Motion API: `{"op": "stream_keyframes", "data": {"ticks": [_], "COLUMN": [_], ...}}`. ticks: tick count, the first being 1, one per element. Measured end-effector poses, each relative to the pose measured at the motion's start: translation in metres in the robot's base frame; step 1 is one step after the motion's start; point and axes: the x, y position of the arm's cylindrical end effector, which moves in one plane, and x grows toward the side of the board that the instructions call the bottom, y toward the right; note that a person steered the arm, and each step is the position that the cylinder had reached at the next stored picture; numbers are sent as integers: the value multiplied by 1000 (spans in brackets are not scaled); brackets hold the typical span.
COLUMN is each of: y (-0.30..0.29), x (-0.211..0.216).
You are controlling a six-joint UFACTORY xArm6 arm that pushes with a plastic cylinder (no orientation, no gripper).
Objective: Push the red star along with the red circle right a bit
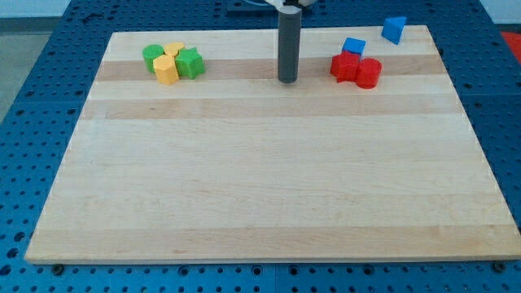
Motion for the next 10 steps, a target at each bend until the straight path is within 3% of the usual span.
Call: {"op": "stream_keyframes", "data": {"ticks": [3, 6, 7, 10], "y": [49, 40, 47, 80], "x": [-10, -4, -21, -11]}}
